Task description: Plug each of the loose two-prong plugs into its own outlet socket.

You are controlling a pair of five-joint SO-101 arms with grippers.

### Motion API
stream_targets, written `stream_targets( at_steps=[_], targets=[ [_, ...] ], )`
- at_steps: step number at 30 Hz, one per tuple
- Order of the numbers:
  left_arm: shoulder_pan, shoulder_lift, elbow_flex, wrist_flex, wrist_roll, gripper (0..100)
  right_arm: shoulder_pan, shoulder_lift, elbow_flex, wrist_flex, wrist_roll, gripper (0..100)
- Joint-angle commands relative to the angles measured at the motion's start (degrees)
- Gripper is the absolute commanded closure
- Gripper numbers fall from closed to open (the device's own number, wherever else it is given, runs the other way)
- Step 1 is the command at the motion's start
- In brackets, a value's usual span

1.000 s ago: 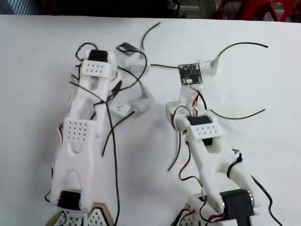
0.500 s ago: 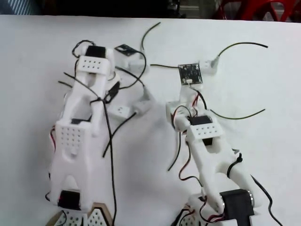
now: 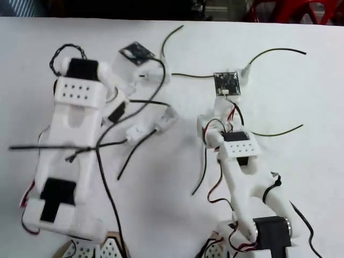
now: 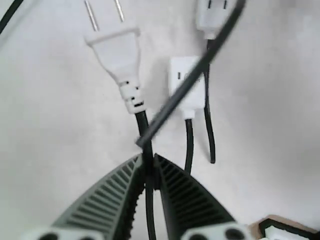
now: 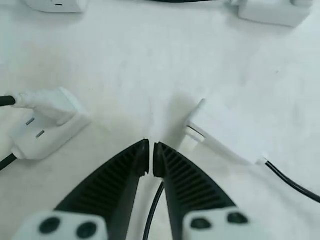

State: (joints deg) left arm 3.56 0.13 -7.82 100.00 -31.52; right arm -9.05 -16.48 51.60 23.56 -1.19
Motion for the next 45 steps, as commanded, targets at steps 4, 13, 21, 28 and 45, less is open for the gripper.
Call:
stream_targets(
  at_steps=[4, 13, 21, 28, 45],
  targets=[
    [9.98, -24.92, 17.23, -3.6, -8.44, 98, 5.76, -7.25, -1.41, 2.42, 3.78, 97.9],
    [15.6, -31.16, 39.56, -13.36, -25.93, 98, 8.31, -19.74, -1.32, 13.58, 15.65, 97.5],
    [15.78, -31.78, 49.14, -24.35, -29.01, 88, 12.09, -22.11, -1.41, 17.8, 21.71, 97.4],
    [8.75, -40.04, 49.58, -29.54, -17.05, 67, 11.74, -21.67, -7.74, 32.4, 25.14, 89.2],
    [-17.36, -60.18, 62.15, -29.45, 12.4, 65, -18.95, -18.42, -8.26, 42.07, 32.0, 84.1]
  ],
)
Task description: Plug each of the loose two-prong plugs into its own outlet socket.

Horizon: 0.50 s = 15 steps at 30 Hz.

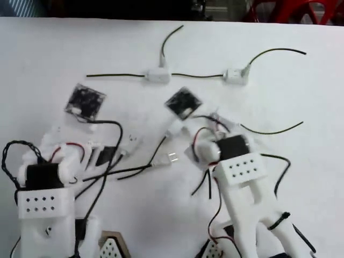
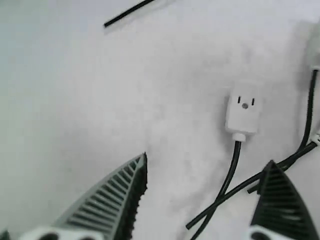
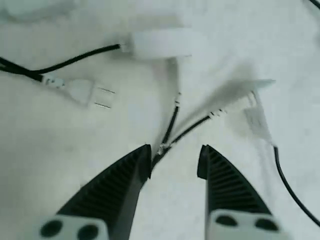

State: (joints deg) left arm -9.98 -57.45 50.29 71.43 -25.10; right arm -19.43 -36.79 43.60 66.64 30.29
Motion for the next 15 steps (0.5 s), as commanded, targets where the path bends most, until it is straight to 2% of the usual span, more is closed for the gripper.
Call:
stream_targets(
  at_steps=[1, 4, 9, 15],
  targets=[
    [-4.0, -2.77, 5.54, -1.05, 6.95, 65, -10.42, 3.56, 0.18, -2.24, 0.53, 84.1],
    [-3.91, -2.95, 10.81, -4.75, 9.32, 65, -13.85, 10.33, 0.09, -6.29, 0.53, 84.0],
    [-4.0, -2.95, 19.87, -15.91, 11.6, 65, -18.15, 18.95, -1.58, -9.1, 0.88, 84.0],
    [-4.0, -2.95, 23.47, -18.37, 11.52, 65, -19.38, 26.07, -5.63, -9.63, 0.97, 84.0]
  ],
)
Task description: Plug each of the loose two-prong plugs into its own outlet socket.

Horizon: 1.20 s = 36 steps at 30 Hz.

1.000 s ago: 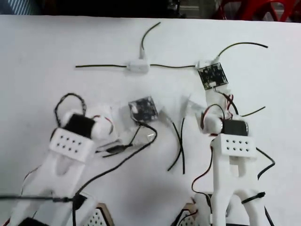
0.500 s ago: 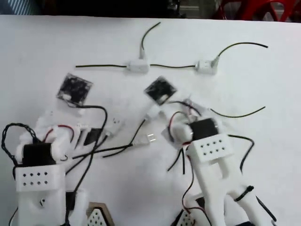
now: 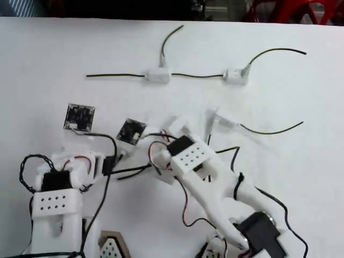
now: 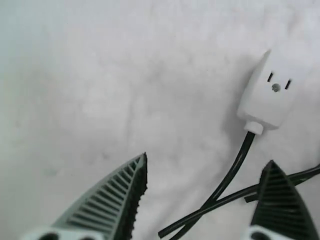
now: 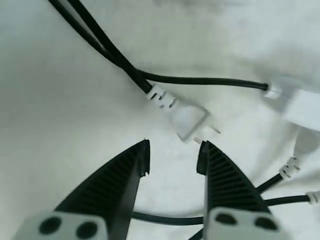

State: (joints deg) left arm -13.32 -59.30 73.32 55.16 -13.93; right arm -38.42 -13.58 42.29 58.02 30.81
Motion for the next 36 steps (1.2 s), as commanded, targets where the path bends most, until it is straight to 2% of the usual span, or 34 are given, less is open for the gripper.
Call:
stream_targets(
  at_steps=[1, 10, 14, 19, 31, 36],
  targets=[
    [-0.66, -1.1, 0.62, -2.11, 0.35, 65, -0.31, 4.09, -4.75, -1.71, 0.44, 84.0],
    [-0.75, -1.1, 0.7, -1.76, 0.35, 65, 1.45, 13.14, -5.27, -10.77, 0.44, 84.3],
    [-2.86, -1.1, 0.7, -2.02, 0.35, 65, 3.3, 14.37, -5.27, -13.85, 0.35, 85.2],
    [-3.21, -1.1, 0.7, -2.02, 0.35, 65, 3.74, 14.11, -6.15, -15.78, 0.53, 98.7],
    [-3.21, -1.1, 0.88, -2.02, 0.35, 65, 3.56, 11.12, -6.68, -4.79, 0.44, 96.8],
    [-3.03, -1.1, 0.88, -2.02, 0.35, 65, 3.65, 12.53, -10.11, 0.57, 0.0, 83.8]
  ],
)
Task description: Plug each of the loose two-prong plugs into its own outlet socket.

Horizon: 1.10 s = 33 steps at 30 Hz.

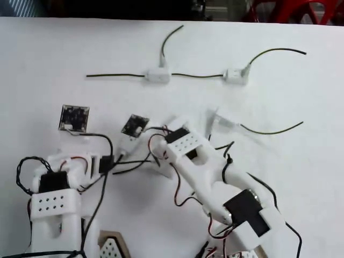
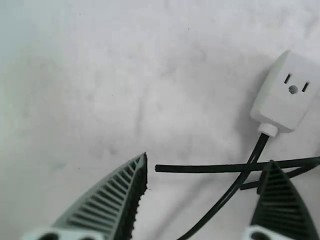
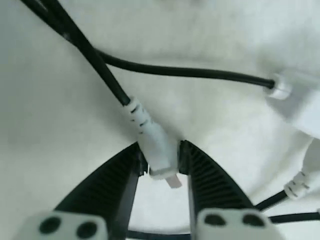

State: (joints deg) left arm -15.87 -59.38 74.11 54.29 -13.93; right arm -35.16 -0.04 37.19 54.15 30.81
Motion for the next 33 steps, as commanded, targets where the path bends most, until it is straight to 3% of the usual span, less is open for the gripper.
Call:
stream_targets(
  at_steps=[1, 30, 33],
  targets=[
    [-0.48, -0.92, 0.09, -1.14, 0.35, 65, 0.4, -0.75, -6.33, 5.23, 0.0, 84.1],
    [-0.31, -1.01, 0.88, -1.23, -1.85, 65, -0.84, 6.2, -12.22, 0.75, 0.44, 86.9],
    [-0.31, -1.01, 0.88, -1.23, -1.85, 65, -0.84, 6.02, -12.22, 0.75, 0.53, 92.0]
  ],
)
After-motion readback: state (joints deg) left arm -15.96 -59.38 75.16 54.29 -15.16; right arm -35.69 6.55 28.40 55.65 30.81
